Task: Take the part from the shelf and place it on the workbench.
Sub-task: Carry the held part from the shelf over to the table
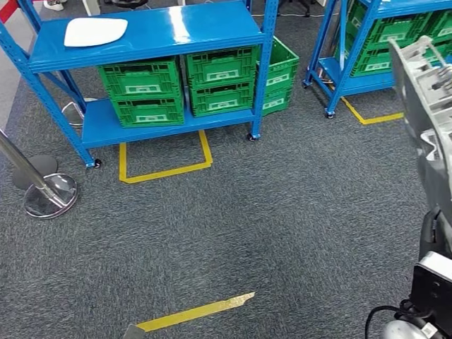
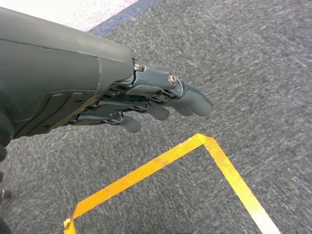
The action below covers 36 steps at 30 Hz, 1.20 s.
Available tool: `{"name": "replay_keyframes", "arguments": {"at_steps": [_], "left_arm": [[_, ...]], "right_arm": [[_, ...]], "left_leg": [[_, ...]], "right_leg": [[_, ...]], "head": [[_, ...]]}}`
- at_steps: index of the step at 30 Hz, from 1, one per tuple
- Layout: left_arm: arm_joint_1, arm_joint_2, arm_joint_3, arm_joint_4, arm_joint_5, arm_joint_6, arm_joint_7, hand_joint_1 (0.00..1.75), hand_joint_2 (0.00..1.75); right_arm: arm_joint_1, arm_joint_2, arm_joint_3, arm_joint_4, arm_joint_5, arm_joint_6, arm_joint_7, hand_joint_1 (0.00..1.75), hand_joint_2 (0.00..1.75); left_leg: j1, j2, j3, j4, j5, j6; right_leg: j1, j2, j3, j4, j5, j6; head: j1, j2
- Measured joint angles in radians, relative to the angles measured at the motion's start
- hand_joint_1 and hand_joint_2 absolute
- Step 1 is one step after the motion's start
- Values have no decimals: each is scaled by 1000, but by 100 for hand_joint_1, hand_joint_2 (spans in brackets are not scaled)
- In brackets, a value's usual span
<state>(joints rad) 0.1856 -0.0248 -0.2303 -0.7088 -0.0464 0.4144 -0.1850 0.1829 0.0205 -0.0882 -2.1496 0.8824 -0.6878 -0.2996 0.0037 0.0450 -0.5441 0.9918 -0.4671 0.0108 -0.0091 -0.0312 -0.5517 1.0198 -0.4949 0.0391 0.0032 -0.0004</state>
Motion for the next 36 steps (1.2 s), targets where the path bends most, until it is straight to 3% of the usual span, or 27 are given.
{"name": "replay_keyframes", "arguments": {"at_steps": [3,13,15,16,17,19,21,23,26,27,28,29,31,33,36], "left_arm": [[0,0,3,0,-1,0,-1,0,175],[-1,0,4,0,-1,0,-1,0,175],[-1,0,6,0,-3,0,-1,0,175],[0,0,9,0,-5,-1,-1,0,175],[2,-1,16,0,-12,-2,-1,0,175],[11,-5,39,-5,-35,-5,2,0,175],[18,-10,59,-13,-55,-8,4,0,175],[20,-15,69,-18,-61,-10,5,0,175],[22,-19,78,-20,-65,-11,5,0,175],[23,-20,80,-20,-66,-11,5,0,175],[24,-21,81,-20,-66,-11,5,0,175],[25,-23,83,-20,-67,-12,5,0,175],[25,-26,87,-21,-68,-12,5,0,175],[25,-27,94,-23,-71,-12,5,0,175],[26,-28,101,-27,-79,-13,5,0,175]], "right_arm": [[-3,0,-13,-4,0,0,0,175,175],[-3,0,-19,-5,1,0,0,175,175],[-4,0,-24,-9,1,0,-3,175,175],[-4,0,-29,-10,0,0,-7,175,175],[-4,0,-43,-15,-5,0,-17,175,175],[-5,1,-92,-31,-26,0,-41,175,175],[-4,2,-132,-48,-44,-1,-56,175,175],[-5,4,-146,-54,-47,-1,-59,175,175],[-8,5,-157,-57,-49,-1,-65,175,175],[-6,5,-159,-57,-50,-1,-65,175,175],[-5,5,-161,-57,-50,-1,-66,175,175],[-5,6,-162,-57,-50,-1,-66,175,175],[-7,6,-164,-59,-52,-1,-67,175,175],[-8,8,-170,-62,-59,-1,-71,175,175],[-6,11,-183,-66,-70,-1,-76,175,175]], "left_leg": [[-5,12,-2,3,3,-13],[-4,17,-3,5,1,-18],[-2,-2,-14,33,-27,-27],[-1,-15,-38,92,-64,-31],[0,-28,-58,144,-82,-30],[-4,-64,-40,118,-65,-9],[-6,-84,14,-3,-11,11],[0,-65,16,-19,2,16],[1,-37,13,-24,7,19],[1,-27,12,-24,8,18],[1,-19,11,-24,8,17],[1,-11,11,-23,9,16],[-1,0,11,-18,7,8],[-5,7,11,-12,2,-4],[-4,16,16,-9,-2,-22]], "right_leg": [[4,10,7,-18,4,-15],[1,18,4,-19,8,-22],[-3,23,3,-20,12,-30],[-3,28,0,-21,15,-35],[-2,40,-2,-20,17,-39],[-1,79,-13,-18,26,-31],[-2,107,-25,-16,32,-14],[-1,85,-52,27,3,-5],[-5,45,-134,209,-93,9],[-7,41,-149,250,-106,14],[-10,38,-146,255,-100,17],[-12,34,-121,217,-78,20],[-14,9,-34,72,-25,21],[-13,-9,19,-21,-6,11],[-10,4,21,-30,-5,-13]], "head": [[-2,0],[-1,0],[-3,0],[-4,0],[-6,0],[-5,0],[-5,0],[2,0],[10,0],[10,0],[10,0],[10,0],[11,0],[9,0],[6,0]]}}
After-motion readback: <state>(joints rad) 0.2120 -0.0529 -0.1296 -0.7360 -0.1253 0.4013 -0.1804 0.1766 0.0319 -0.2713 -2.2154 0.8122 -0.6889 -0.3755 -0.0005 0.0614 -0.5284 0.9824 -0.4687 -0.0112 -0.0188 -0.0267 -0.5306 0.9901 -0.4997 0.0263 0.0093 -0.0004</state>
